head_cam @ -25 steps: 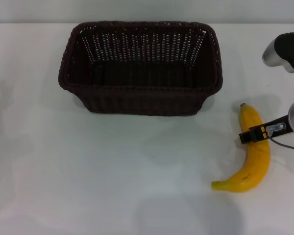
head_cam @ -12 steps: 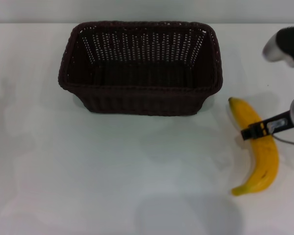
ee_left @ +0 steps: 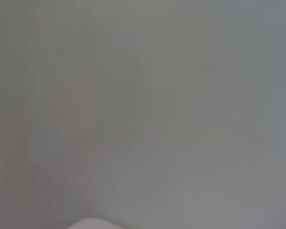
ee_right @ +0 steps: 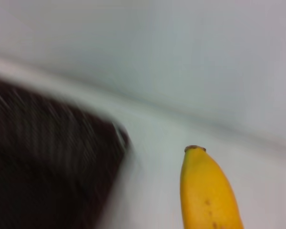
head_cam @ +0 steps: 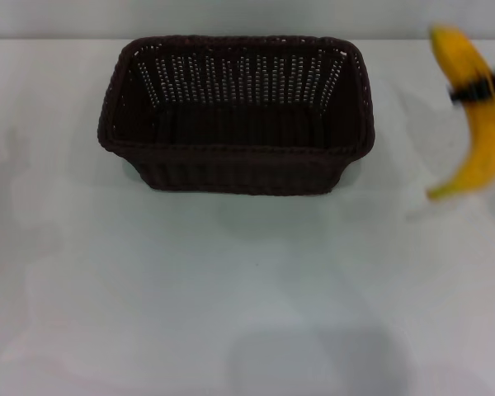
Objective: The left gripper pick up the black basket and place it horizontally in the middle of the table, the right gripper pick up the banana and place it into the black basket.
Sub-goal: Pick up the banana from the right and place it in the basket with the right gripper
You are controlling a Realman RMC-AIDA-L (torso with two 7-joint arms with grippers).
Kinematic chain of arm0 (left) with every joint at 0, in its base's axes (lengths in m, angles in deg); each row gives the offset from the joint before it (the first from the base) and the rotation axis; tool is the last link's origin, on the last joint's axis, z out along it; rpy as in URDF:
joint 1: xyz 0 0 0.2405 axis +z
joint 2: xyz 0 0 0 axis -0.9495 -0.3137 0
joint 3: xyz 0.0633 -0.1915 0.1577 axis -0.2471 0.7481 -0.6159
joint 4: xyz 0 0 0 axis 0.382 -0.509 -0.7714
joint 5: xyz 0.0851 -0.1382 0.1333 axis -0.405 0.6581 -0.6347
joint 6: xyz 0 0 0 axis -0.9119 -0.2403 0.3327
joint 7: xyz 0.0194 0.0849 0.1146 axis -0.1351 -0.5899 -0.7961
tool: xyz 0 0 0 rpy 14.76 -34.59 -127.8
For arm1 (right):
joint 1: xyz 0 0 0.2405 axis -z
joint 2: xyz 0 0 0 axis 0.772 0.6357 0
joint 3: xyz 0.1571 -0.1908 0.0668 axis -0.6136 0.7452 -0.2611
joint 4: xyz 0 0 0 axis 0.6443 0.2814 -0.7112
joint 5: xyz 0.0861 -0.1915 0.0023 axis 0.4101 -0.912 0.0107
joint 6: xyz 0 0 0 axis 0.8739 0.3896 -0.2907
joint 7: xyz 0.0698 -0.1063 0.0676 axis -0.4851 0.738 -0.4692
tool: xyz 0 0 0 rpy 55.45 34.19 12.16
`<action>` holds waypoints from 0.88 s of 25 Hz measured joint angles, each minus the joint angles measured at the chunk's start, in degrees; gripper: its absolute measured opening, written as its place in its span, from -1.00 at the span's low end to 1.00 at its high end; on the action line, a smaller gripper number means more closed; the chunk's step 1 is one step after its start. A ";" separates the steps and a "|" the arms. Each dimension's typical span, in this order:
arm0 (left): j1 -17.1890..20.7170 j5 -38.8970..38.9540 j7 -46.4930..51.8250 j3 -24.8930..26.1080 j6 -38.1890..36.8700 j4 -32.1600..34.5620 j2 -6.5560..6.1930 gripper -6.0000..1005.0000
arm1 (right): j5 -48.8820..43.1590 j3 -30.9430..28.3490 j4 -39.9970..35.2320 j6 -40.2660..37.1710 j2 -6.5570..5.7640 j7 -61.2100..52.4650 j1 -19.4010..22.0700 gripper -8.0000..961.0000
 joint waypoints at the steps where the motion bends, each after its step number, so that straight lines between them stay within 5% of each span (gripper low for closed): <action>1: -0.02 0.00 0.01 -0.01 0.02 0.02 -0.01 0.62 | 1.38 -0.42 0.01 -2.15 0.01 2.60 -0.76 0.05; 7: -0.02 0.00 0.26 -0.13 0.18 0.15 0.00 0.62 | 17.32 -1.09 5.12 -17.78 0.07 25.13 -5.70 0.07; 12: 0.34 0.00 0.31 0.16 0.18 0.16 0.18 0.62 | 32.34 -0.60 18.41 -27.36 0.17 42.17 -11.42 0.08; 22: 0.01 0.00 0.31 0.00 0.20 -0.31 0.35 0.62 | 42.37 2.06 38.97 -31.85 0.57 59.77 -19.05 0.12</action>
